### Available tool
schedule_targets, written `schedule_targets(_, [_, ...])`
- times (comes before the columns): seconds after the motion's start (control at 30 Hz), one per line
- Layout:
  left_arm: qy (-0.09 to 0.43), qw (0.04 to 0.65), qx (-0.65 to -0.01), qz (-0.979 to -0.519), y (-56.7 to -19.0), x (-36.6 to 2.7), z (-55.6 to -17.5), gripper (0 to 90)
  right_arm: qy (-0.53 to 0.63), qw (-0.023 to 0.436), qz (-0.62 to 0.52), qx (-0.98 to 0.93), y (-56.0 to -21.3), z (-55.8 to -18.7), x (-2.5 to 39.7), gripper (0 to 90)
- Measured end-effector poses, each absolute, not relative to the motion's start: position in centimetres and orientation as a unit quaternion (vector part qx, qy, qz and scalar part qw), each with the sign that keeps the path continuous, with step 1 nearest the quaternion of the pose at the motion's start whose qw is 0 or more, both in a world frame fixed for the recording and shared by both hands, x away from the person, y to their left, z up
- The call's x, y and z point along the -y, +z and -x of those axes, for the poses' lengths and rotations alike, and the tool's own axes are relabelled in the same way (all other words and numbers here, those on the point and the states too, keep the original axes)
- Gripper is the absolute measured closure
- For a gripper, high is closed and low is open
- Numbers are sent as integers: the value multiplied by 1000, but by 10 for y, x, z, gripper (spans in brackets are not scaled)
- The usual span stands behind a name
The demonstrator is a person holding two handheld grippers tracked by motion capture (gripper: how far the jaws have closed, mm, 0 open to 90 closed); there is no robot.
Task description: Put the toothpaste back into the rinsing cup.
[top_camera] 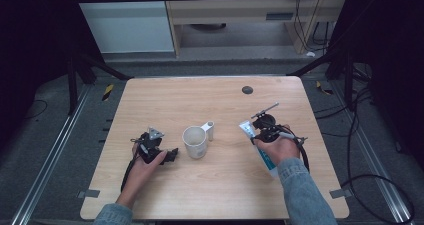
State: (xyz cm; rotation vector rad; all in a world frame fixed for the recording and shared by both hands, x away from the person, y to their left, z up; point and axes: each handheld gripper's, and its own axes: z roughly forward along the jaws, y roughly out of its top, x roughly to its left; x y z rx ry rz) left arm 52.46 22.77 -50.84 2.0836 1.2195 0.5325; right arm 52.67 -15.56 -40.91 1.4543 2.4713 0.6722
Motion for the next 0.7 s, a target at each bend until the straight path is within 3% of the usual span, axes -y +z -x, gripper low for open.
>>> schedule_targets(0.7, [201,328,-460,-800,-508,-229,-521,0,290,163,-494,-803,-385,-534,156,791])
